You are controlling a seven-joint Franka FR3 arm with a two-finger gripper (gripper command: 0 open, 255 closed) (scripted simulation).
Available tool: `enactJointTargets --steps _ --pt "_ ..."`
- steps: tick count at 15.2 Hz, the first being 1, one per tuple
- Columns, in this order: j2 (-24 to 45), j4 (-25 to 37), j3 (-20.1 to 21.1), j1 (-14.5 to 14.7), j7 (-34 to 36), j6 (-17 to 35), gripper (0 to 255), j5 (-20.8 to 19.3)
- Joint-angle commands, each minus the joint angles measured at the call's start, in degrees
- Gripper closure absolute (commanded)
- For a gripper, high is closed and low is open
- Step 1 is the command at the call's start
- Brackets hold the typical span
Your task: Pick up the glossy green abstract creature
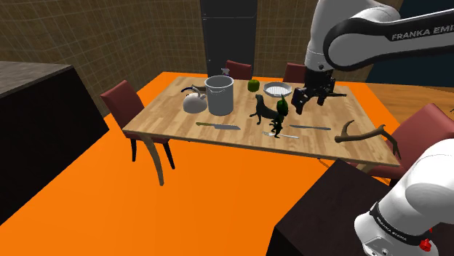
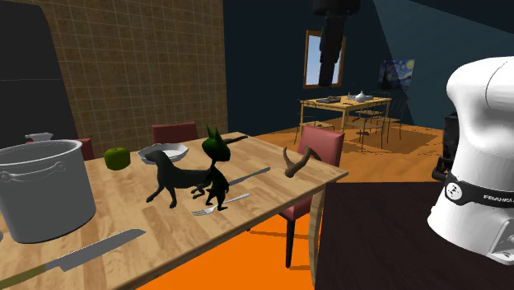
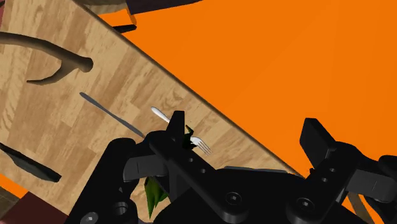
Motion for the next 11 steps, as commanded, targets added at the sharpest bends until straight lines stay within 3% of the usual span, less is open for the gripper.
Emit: enactJointTargets --steps 1,7,11 --pt "1.8 -2.5 0.5 -1.1 2.4 5.7 0 -1.2" --pt "11.5 -5.2 2.6 -5.5 10.8 21.3 0 -6.4" --pt "19.6 -4.7 4.3 -9.5 18.4 30.7 0 -12.3"
